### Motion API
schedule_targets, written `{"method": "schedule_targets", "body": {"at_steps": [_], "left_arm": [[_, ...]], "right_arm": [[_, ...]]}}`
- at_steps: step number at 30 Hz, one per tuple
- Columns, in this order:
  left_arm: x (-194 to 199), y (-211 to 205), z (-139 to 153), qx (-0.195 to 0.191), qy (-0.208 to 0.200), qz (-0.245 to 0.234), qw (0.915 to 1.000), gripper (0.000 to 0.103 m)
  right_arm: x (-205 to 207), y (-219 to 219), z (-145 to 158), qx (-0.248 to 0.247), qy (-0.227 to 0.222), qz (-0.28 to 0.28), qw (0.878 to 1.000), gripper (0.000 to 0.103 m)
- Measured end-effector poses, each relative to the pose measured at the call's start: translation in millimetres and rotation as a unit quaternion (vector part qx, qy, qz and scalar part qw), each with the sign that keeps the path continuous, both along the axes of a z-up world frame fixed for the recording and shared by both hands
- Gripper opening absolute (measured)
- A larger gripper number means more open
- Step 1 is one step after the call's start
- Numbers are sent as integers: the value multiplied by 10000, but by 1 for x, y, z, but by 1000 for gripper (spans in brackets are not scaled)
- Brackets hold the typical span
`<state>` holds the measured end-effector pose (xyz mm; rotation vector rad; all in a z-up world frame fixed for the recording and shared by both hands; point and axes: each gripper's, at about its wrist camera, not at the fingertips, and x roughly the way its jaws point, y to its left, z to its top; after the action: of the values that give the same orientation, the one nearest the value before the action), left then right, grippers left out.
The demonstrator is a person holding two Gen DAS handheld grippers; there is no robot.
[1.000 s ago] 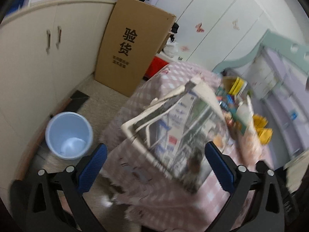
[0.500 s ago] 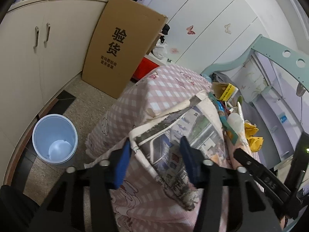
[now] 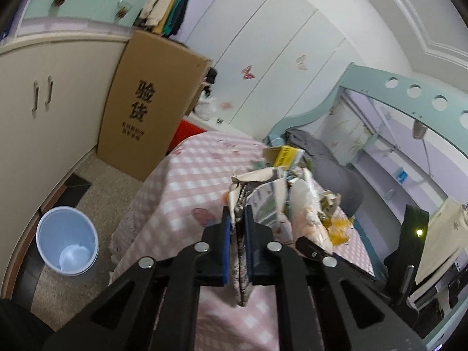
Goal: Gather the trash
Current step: 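Carry the white bag to the blue wastebasket and open the right tool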
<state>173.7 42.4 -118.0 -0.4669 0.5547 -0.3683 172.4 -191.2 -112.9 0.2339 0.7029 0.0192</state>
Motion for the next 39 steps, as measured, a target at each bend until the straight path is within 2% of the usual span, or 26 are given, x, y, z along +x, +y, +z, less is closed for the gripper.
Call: {"method": "schedule_targets", "body": {"at_steps": [9, 12, 17, 23, 30, 35, 39], "left_arm": [[-38, -11, 30, -4, -606, -80, 9981, 5], [-54, -1, 43, 54, -822, 181, 9964, 6], [-68, 30, 53, 78, -859, 835, 9928, 6], [-60, 81, 42, 6, -477, 1464, 9881, 6], [-31, 132, 10, -36, -4, 1884, 9821, 6], [-1, 162, -24, 98, 448, 2121, 9762, 6], [22, 196, -58, 203, 882, 2485, 9644, 6]], "right_arm": [[-32, 5, 19, 308, -366, 270, 9985, 39], [-39, 15, 27, 358, -513, 415, 9972, 39], [-38, 46, 35, 423, -614, 823, 9938, 39], [-17, 111, 34, 376, -567, 1548, 9856, 39], [16, 172, 21, 222, -379, 2104, 9766, 39], [42, 217, -5, 135, -15, 2522, 9676, 40], [71, 255, -39, 260, 389, 2860, 9571, 41]]}}
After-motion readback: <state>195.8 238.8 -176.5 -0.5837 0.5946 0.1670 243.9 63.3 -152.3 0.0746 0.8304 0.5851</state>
